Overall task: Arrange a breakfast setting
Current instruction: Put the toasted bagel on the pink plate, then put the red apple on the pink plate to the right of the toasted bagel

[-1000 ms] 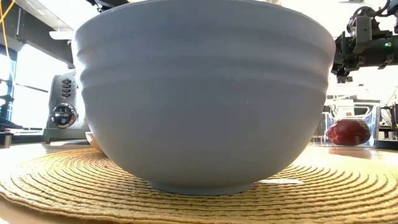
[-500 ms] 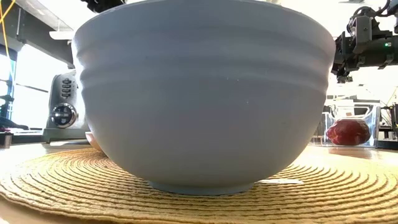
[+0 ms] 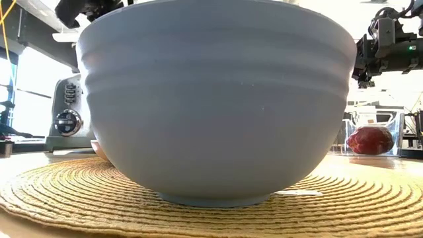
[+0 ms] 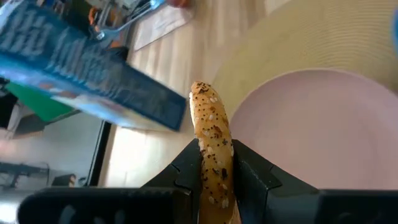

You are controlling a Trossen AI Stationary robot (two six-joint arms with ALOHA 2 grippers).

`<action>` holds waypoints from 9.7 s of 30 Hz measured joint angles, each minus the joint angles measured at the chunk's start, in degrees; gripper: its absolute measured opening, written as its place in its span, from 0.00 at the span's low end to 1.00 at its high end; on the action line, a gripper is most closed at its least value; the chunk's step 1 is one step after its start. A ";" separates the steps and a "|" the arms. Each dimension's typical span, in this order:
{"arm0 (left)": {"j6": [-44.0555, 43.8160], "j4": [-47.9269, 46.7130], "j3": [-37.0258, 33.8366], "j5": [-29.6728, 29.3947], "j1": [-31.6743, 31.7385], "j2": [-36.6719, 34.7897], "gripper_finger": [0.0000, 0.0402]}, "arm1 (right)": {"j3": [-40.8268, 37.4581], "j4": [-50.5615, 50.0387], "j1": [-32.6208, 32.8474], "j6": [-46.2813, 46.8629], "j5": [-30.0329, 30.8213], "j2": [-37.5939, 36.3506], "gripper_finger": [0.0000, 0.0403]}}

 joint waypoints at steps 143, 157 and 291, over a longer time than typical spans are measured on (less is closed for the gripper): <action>-1.02 -19.17 15.63 -1.54 4.18 -17.39 0.37 | 0.00 -1.38 -0.02 10.10 0.21 -0.04 0.57; -0.56 -19.18 15.58 -1.54 4.18 -18.46 0.37 | 0.02 -1.43 -0.02 5.81 0.21 -0.04 0.74; -5.86 -24.39 15.63 -1.47 4.18 -20.41 0.37 | 69.96 -84.89 -43.15 -16.59 -13.29 76.15 0.74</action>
